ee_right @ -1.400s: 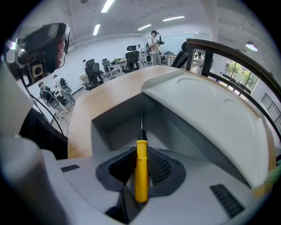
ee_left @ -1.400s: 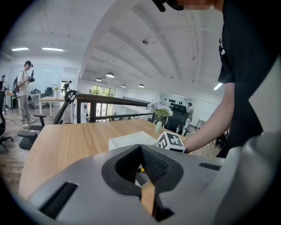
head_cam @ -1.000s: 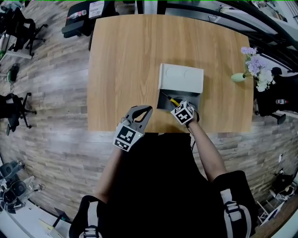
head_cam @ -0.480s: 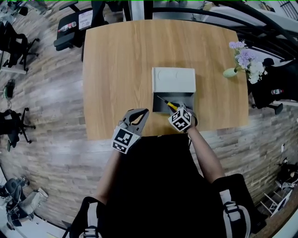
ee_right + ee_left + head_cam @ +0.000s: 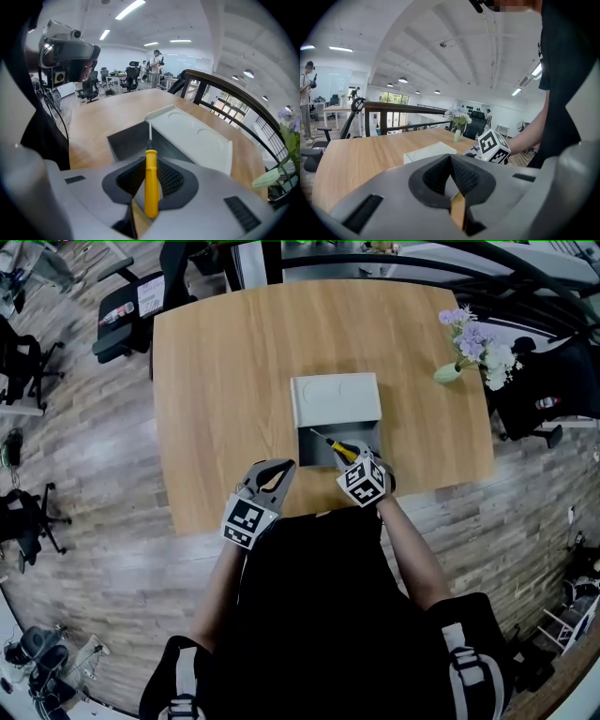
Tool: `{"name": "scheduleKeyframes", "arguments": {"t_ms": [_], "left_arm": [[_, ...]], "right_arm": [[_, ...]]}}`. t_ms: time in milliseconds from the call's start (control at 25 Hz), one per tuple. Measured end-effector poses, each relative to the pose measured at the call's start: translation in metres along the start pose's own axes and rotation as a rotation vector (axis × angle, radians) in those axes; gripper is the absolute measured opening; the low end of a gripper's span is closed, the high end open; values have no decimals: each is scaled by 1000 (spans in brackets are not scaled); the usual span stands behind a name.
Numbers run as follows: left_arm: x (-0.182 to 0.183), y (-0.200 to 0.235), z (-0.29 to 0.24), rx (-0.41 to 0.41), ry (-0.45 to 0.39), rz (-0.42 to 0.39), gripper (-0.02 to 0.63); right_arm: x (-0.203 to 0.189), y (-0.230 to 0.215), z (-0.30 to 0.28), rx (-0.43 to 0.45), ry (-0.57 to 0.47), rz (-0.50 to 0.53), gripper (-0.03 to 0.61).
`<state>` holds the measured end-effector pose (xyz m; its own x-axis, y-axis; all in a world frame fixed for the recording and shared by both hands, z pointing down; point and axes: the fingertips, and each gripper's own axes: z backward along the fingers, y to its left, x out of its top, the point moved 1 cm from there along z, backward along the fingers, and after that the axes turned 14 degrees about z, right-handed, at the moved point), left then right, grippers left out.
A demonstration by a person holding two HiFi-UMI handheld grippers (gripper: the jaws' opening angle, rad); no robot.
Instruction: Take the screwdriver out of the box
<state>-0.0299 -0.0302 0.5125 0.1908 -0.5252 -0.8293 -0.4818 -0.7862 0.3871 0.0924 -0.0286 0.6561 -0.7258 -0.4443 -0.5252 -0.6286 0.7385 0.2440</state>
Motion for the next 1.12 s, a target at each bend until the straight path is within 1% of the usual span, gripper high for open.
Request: {"name": "scheduleKeyframes", "arguments": {"t_ms": [120,280,520,680,760,840,1120], "left_arm": [[1,-2,-3,-13,2,-10,21],[6,-1,-6,-15,-10,-17,21],[15,3,-2,0,-36,-27,21],[14,15,6,41,-59,-7,21],[16,24,12,69,-75,11,21],[18,30,18,88,-80,13,21],[19,40,28,119,-90,17,21]], "right_arm": [[8,-2,11,-19,-25,7,89],[21,-3,26,-45,-49,59,88],[44,-5,49,-69,-123,66,87],[61,-8,57,-77,-174,99,89],[70,-11,61,-76,-199,101,89],[81,-14,68,-78,-227,96,87],[120,-28,93,-96,-331,101,87]]}}
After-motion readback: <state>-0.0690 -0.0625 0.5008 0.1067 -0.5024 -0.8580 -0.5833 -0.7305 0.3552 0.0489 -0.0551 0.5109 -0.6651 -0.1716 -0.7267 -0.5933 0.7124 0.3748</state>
